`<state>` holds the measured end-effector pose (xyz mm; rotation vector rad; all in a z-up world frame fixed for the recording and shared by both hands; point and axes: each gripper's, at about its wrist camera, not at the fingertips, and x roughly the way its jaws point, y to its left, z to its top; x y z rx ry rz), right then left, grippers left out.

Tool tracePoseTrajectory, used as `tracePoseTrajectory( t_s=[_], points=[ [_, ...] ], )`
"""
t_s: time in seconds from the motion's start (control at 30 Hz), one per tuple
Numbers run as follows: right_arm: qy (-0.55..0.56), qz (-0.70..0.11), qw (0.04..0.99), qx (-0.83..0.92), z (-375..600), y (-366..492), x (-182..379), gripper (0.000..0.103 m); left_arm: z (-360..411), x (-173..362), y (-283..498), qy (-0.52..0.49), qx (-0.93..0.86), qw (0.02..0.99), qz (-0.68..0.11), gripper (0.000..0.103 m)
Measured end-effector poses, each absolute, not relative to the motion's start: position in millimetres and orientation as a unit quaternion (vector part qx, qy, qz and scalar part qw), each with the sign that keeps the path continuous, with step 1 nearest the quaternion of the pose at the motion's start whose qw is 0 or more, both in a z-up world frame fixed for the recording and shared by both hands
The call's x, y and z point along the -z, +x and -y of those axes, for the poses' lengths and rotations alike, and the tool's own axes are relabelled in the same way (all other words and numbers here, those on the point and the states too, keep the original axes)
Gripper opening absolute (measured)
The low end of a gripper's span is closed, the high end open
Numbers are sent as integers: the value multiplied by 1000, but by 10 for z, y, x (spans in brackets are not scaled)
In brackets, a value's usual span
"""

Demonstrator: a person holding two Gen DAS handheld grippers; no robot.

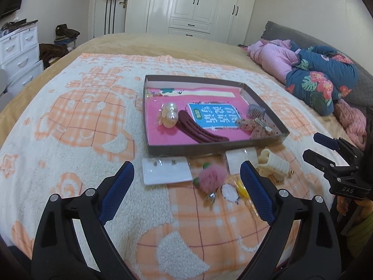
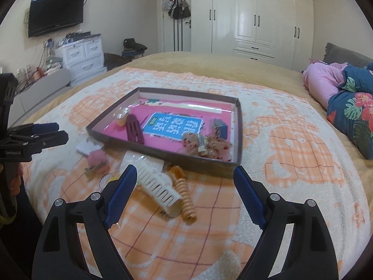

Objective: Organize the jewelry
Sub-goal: 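Withdraw both open tools from the tray back toward the pile, then grasp the pink pompom clip with the left tool while the right tool grasps the white claw clip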

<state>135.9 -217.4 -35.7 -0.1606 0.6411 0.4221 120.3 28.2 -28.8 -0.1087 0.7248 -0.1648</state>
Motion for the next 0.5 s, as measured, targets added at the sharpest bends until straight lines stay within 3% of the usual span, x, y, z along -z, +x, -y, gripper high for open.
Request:
tracePoseTrajectory(
  t_s=[0.5],
  points=[
    [-132, -325, 909, -223, 1935, 1323, 589, 82, -120, 553, 1170, -15, 98, 919, -381, 84]
  ],
)
